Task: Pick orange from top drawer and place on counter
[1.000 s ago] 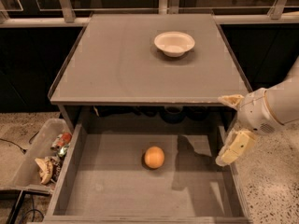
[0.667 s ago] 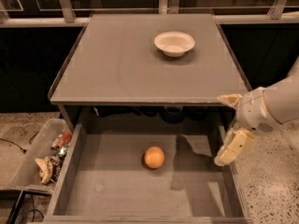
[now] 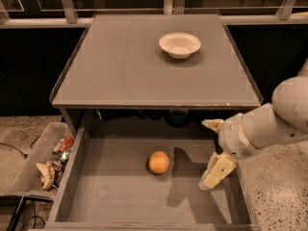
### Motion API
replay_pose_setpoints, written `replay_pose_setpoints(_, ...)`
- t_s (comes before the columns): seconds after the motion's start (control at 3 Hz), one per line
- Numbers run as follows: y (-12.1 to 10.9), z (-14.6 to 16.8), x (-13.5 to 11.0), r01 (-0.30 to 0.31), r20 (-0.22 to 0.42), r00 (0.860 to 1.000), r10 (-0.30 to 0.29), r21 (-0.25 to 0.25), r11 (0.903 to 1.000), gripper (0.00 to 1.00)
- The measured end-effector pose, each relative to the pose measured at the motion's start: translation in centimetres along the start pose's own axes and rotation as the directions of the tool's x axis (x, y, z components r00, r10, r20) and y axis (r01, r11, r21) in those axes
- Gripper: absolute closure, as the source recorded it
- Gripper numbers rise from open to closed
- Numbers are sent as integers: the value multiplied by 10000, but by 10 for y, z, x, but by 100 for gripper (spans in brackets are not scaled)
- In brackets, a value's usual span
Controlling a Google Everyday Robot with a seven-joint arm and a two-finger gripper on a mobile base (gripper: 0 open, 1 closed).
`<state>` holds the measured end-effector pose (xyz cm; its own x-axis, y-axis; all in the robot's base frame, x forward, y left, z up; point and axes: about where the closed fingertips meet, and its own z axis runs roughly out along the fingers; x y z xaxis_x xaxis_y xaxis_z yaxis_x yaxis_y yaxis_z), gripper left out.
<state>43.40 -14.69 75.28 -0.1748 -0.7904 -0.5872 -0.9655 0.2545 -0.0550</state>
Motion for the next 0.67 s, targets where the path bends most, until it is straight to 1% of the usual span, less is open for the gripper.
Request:
replay_pose_setpoints(0.33,14,34,2,-208,325,9993,209,-22,9998,0)
replay_pose_setpoints(0.67,17,67,5,-818,542,9954,789,540,9952,0)
